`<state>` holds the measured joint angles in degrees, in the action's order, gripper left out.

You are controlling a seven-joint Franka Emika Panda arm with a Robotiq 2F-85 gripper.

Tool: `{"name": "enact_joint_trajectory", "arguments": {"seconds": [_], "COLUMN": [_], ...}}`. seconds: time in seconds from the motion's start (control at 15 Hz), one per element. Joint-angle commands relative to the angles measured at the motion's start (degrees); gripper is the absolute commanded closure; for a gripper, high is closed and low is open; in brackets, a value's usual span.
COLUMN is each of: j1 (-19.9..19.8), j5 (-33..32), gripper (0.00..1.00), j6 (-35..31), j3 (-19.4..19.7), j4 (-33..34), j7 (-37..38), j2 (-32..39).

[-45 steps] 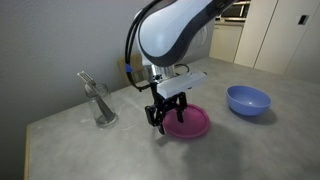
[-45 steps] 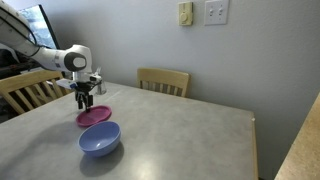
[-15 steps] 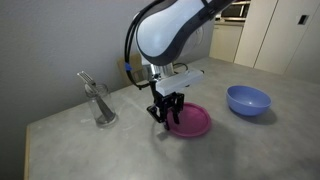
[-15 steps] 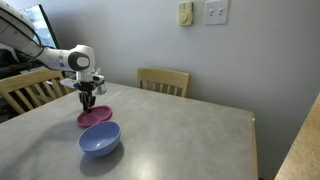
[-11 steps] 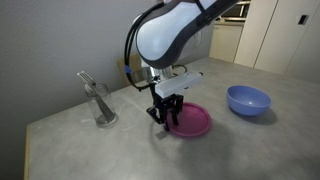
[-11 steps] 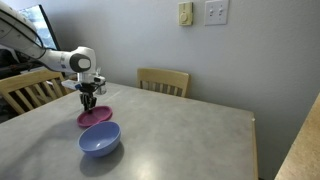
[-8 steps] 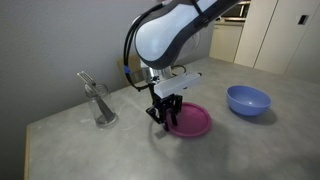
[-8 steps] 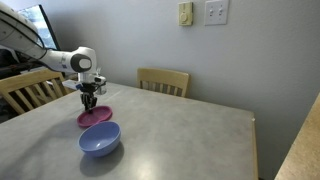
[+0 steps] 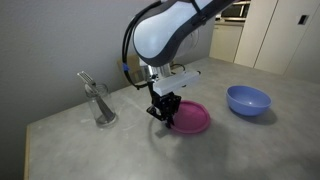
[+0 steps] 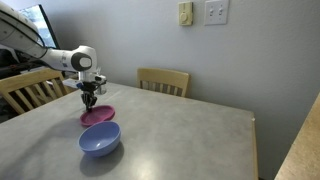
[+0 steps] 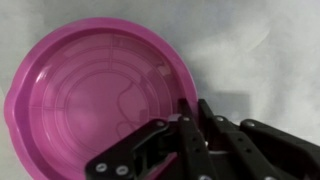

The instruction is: Put the plate on top of the bowl

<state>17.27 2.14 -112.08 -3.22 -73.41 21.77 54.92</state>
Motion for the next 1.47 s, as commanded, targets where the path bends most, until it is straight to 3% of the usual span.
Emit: {"name": "enact_joint_trajectory", "arguments": {"seconds": [0.0, 1.4], "j1": [-0.22, 5.12], "j5": [-0.52, -7.55], "gripper": [0.97, 0.97], "j6": [1.82, 19.19], "j3": [0.10, 1.89], "j4": [1.73, 1.97], "j7": [-1.44, 9.92], "j2": [0.91, -10.82]}}
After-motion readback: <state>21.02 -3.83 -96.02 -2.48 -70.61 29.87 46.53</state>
